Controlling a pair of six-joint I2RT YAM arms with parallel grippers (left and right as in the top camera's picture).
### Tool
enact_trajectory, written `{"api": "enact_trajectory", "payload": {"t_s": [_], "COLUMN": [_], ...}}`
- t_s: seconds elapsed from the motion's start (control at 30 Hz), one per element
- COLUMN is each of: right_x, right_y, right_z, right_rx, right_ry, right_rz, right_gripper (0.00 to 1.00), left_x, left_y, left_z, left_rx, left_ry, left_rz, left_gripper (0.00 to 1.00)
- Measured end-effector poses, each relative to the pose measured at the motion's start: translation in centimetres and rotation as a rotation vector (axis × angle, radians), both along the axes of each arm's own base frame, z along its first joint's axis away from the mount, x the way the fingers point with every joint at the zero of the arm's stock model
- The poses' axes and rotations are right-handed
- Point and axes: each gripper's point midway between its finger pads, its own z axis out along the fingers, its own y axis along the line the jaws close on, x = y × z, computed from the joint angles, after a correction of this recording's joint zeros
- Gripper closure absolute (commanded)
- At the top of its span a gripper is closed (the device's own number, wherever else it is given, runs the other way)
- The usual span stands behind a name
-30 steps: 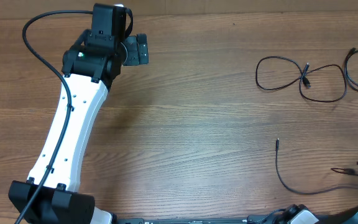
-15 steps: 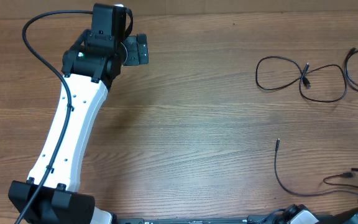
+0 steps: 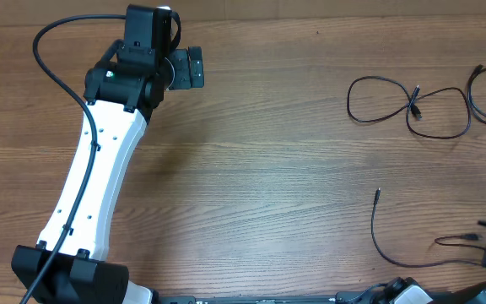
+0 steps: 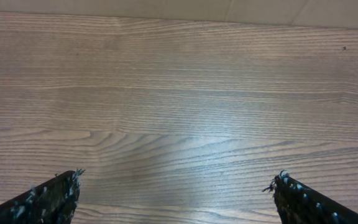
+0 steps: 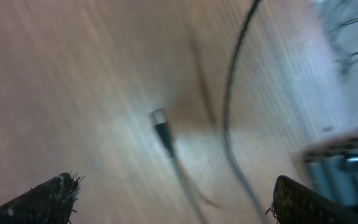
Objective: Untangle cables
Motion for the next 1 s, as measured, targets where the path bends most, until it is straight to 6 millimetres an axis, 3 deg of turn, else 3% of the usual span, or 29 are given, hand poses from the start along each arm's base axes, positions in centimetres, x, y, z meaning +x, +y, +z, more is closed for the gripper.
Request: {"api": "enact_trajectory", "payload": {"t_s": [0.13,0.3,0.43,0.73,0.77,0.8,0.83,0.87,0.9,0.93,0.97,1.0], "right_x": [2.2,4.1,3.8,3.0,3.1,3.3,3.4,3.5,3.7,3.8,4.0,4.1], "right_y": [0.6,3.5,6.0,8.1,8.3,8.3,8.4,8.3,8.2,8.1,8.0,7.9], "right_z": [-0.1,-0.4,-0.5,-0.5,-0.5,-0.5,-0.4,-0.4,-0.4,-0.4,-0.3,-0.3], "right_rx": [0.05,0.203,0.321,0.416,0.424,0.428,0.43,0.429,0.427,0.423,0.419,0.413], "right_ry": [-0.116,-0.235,-0.244,-0.225,-0.232,-0.239,-0.245,-0.252,-0.261,-0.266,-0.272,-0.279], "right_rz": [0.024,0.061,0.06,0.049,0.049,0.051,0.057,0.056,0.058,0.061,0.059,0.061], "right_gripper": [0.0,0.0,0.0,0.04,0.07,0.25,0.51,0.64,0.67,0.62,0.31,0.08], "left_x": [0.0,0.0,0.0,0.0,0.0,0.0,0.0,0.0,0.0,0.0,0.0,0.0], "left_y": [0.0,0.0,0.0,0.0,0.0,0.0,0.0,0.0,0.0,0.0,0.0,0.0], "left_z": [0.0,0.0,0.0,0.0,0.0,0.0,0.0,0.0,0.0,0.0,0.0,0.0], "left_rx": [-0.002,-0.002,-0.002,-0.002,-0.002,-0.002,-0.002,-0.002,-0.002,-0.002,-0.002,-0.002], "left_ry": [0.0,0.001,0.0,0.0,0.0,0.0,0.001,0.0,0.0,0.0,0.0,0.0], "left_rz": [-0.002,-0.002,-0.002,-0.002,-0.002,-0.002,-0.002,-0.002,-0.002,-0.002,-0.002,-0.002], "left_gripper": [0.0,0.01,0.01,0.0,0.0,0.0,0.0,0.01,0.0,0.0,0.0,0.0]}}
